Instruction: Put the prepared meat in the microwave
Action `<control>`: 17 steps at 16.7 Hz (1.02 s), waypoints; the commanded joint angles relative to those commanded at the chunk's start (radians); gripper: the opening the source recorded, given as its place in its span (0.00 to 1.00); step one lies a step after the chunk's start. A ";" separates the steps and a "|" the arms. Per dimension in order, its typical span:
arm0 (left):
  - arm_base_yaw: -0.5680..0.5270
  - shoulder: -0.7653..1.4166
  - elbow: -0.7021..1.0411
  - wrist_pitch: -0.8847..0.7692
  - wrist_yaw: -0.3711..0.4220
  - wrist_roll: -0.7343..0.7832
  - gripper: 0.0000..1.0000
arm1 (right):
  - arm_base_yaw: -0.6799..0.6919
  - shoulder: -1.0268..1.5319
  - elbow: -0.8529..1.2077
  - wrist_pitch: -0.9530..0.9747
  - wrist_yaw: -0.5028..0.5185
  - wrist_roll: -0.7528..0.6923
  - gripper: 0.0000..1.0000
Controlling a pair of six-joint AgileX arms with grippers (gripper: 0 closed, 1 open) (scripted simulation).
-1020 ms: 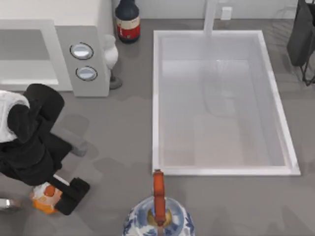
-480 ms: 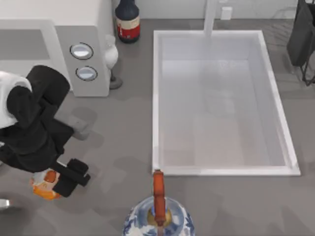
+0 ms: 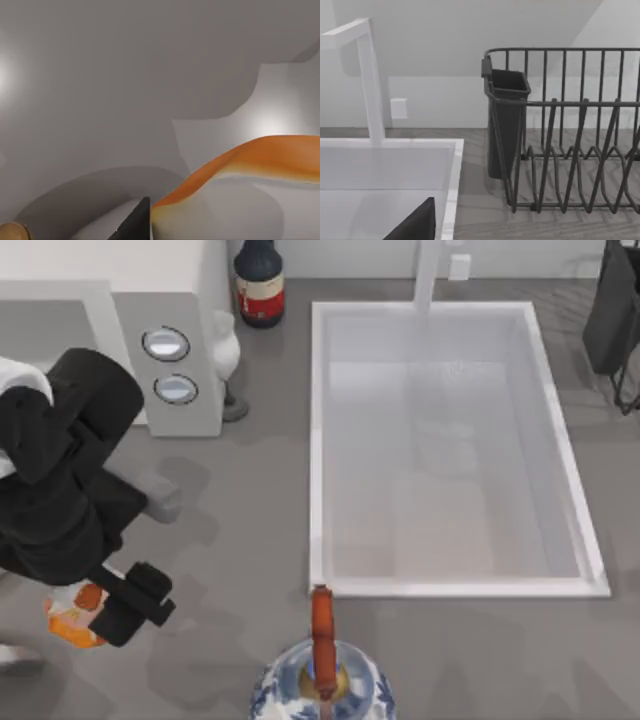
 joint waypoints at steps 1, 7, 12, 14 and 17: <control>0.009 -0.005 0.013 -0.021 0.010 0.016 0.00 | 0.000 0.000 0.000 0.000 0.000 0.000 1.00; 0.098 0.017 0.101 -0.100 0.062 0.080 0.00 | 0.000 0.000 0.000 0.000 0.000 0.000 1.00; 0.096 0.016 0.099 -0.099 0.060 0.082 0.00 | 0.000 0.000 0.000 0.000 0.000 0.000 1.00; 0.098 0.019 0.102 -0.071 0.067 0.064 0.00 | 0.000 0.000 0.000 0.000 0.000 0.000 1.00; 0.107 0.017 0.114 0.047 0.090 -0.015 0.00 | 0.000 0.000 0.000 0.000 0.000 0.000 1.00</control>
